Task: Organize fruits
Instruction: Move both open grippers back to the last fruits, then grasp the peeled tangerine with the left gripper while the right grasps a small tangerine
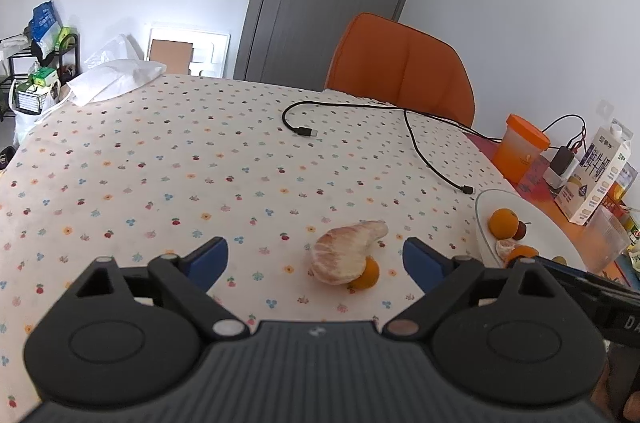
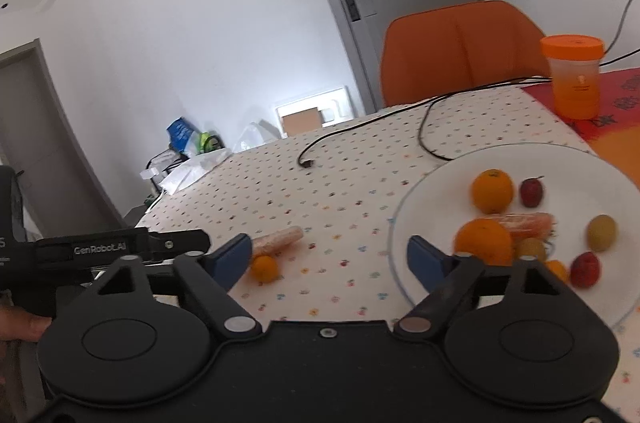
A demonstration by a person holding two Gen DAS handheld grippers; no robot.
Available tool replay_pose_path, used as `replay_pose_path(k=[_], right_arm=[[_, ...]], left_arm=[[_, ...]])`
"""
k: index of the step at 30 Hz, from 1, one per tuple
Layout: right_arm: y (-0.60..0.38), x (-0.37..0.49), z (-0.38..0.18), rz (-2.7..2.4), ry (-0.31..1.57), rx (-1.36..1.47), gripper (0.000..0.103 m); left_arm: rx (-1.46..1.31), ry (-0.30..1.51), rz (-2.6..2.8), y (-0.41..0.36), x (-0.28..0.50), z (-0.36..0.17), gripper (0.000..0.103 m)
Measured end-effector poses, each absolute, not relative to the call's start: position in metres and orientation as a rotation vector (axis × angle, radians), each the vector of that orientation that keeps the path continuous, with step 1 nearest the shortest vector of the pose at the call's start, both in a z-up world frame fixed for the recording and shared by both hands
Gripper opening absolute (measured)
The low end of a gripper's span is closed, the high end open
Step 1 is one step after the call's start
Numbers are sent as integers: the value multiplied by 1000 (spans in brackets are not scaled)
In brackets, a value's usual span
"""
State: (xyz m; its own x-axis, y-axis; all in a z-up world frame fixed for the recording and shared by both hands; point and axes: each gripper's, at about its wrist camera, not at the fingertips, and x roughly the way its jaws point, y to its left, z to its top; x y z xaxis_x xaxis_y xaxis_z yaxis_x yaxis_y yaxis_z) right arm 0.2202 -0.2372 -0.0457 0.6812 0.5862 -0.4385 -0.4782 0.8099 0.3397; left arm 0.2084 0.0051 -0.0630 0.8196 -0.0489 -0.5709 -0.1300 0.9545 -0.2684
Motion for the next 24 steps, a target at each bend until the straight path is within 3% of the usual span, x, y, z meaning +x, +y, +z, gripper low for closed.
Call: replay_pose_path(k=[6, 18, 24], right_arm=[[-222, 225, -51, 651, 588, 185, 62], [-195, 243, -69, 714, 673, 148, 38], [-181, 251, -76, 748, 706, 138, 34]], left_arm=[[-321, 629, 19, 5, 216, -69, 84], [-371, 693, -25, 10, 233, -83, 42], [-399, 706, -46, 16, 237, -85, 40]])
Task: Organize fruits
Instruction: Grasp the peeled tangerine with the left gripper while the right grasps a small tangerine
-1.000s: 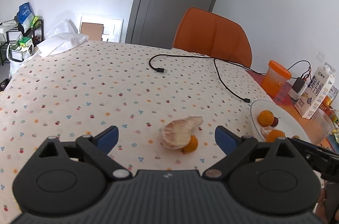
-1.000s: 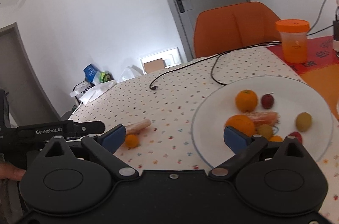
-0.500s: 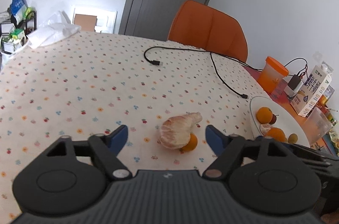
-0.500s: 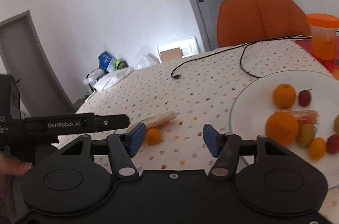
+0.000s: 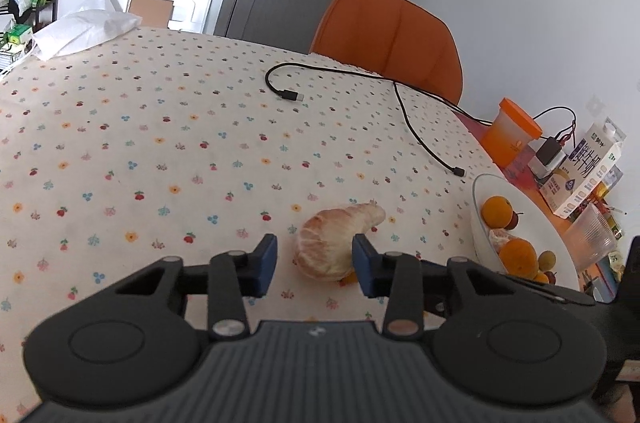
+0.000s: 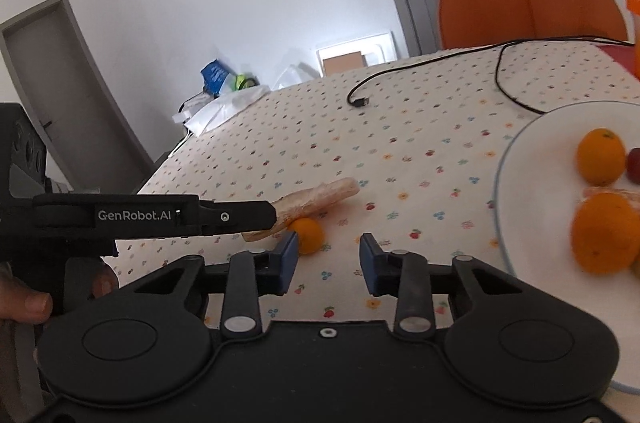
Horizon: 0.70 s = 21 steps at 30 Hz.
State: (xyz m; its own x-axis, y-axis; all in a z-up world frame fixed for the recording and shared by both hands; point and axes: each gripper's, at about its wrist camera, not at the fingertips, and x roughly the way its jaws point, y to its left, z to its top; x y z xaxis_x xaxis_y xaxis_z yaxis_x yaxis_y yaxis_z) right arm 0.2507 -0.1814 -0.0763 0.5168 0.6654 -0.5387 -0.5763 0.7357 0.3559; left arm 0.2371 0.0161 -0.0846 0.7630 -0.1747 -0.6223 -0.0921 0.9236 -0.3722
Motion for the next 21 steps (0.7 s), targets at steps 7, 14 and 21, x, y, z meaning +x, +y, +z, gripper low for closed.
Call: replay_pose_path(k=[7, 14, 21], right_arm=[[-162, 257, -81, 784, 725, 110, 34], [-153, 264, -86, 806, 732, 113, 23], [-161, 263, -87, 806, 728, 126, 22]], left_arm=[[-413, 713, -74, 17, 242, -83, 40], [-411, 730, -69, 17, 252, -90, 41], [-433, 737, -77, 16, 260, -96, 41]])
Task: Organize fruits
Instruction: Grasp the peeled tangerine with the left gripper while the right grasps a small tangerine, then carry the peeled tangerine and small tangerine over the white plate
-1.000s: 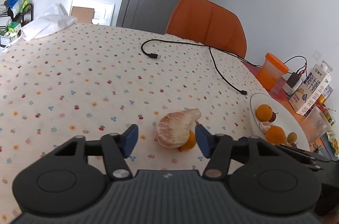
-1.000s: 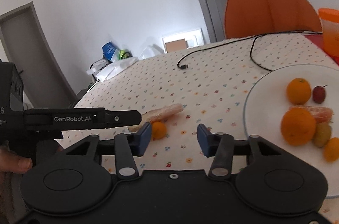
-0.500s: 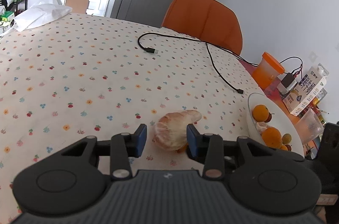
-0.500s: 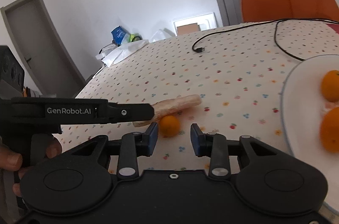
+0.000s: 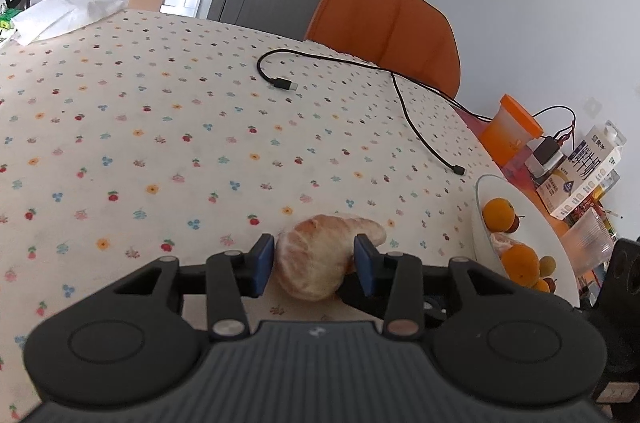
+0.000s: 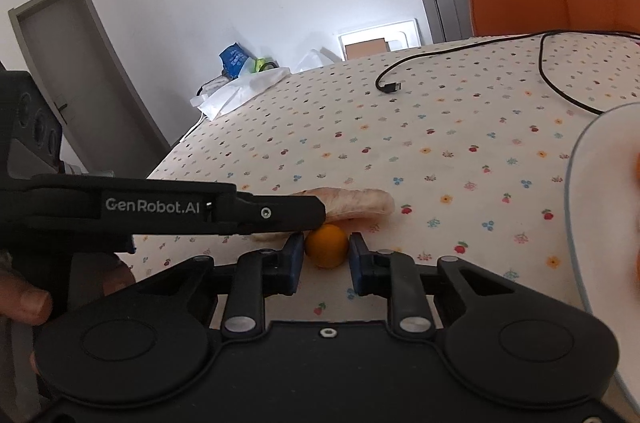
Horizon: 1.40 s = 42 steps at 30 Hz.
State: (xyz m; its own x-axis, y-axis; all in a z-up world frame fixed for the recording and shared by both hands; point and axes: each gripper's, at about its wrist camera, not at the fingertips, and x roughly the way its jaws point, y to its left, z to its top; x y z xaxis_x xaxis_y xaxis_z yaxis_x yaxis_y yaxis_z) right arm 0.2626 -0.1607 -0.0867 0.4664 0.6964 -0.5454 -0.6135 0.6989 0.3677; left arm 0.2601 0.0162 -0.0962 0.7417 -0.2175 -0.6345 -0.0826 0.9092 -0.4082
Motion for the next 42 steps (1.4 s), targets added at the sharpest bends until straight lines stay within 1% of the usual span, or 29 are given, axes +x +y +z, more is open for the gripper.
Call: replay_pose_path(k=[2, 3, 4, 10, 19, 35, 42], right_arm=[[-164, 262, -87, 800, 728, 136, 22], [-166, 262, -87, 799, 728, 140, 22], [-168, 261, -87, 796, 728, 144, 22], [-177, 258, -86, 773, 728, 159, 22], [-185, 247, -79, 767, 707, 172, 22], [-222, 231, -49, 726, 609, 202, 22], [-250, 225, -39, 677, 573, 215, 22]], left_arm=[[-437, 741, -77, 15, 261, -98, 39], [-435, 742, -75, 14, 261, -98, 31], [-427, 745, -67, 13, 260, -98, 28], [-429, 712, -70, 11, 253, -92, 20], [-400, 662, -79, 5, 235, -73, 16], [-342, 587, -115, -24, 216, -36, 14], [-324, 578, -153, -47, 221, -27, 12]])
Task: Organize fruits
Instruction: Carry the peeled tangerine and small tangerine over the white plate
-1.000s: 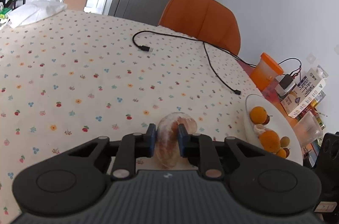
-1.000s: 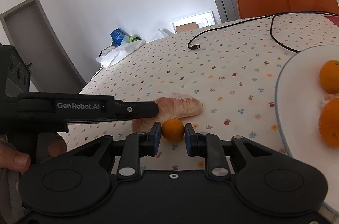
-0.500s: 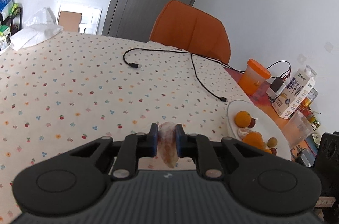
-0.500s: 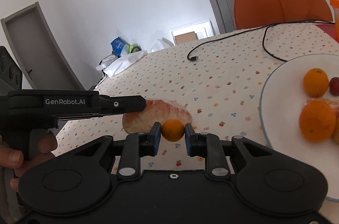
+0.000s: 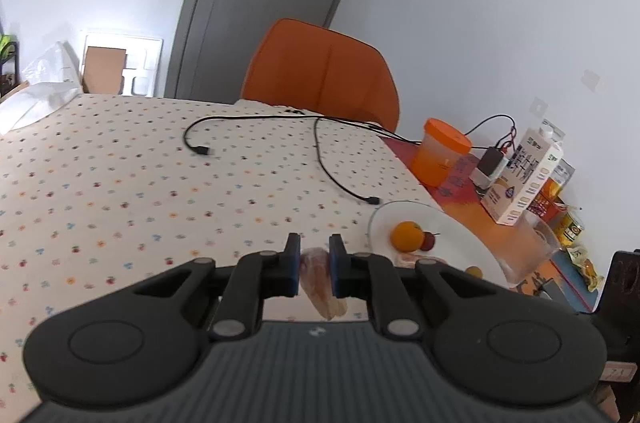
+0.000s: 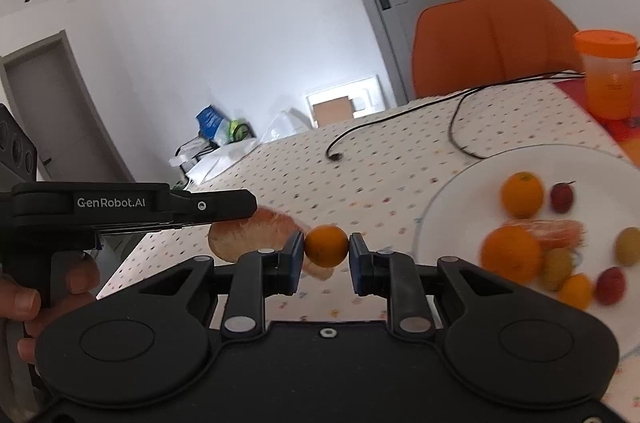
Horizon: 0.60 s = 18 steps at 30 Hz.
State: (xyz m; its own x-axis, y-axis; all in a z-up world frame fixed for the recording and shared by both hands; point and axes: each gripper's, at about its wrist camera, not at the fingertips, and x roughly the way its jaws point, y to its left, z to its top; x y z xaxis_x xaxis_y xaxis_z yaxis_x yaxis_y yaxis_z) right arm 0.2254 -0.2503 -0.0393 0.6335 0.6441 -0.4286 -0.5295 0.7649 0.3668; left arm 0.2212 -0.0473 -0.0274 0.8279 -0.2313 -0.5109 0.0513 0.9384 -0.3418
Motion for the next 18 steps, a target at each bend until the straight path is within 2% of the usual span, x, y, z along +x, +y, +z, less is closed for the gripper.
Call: replay_pose_path(k=[18], right_arm=[[-329, 222, -40, 528, 536, 268, 22]], left_arm=[[-261, 569, -280, -114, 238, -12, 12]])
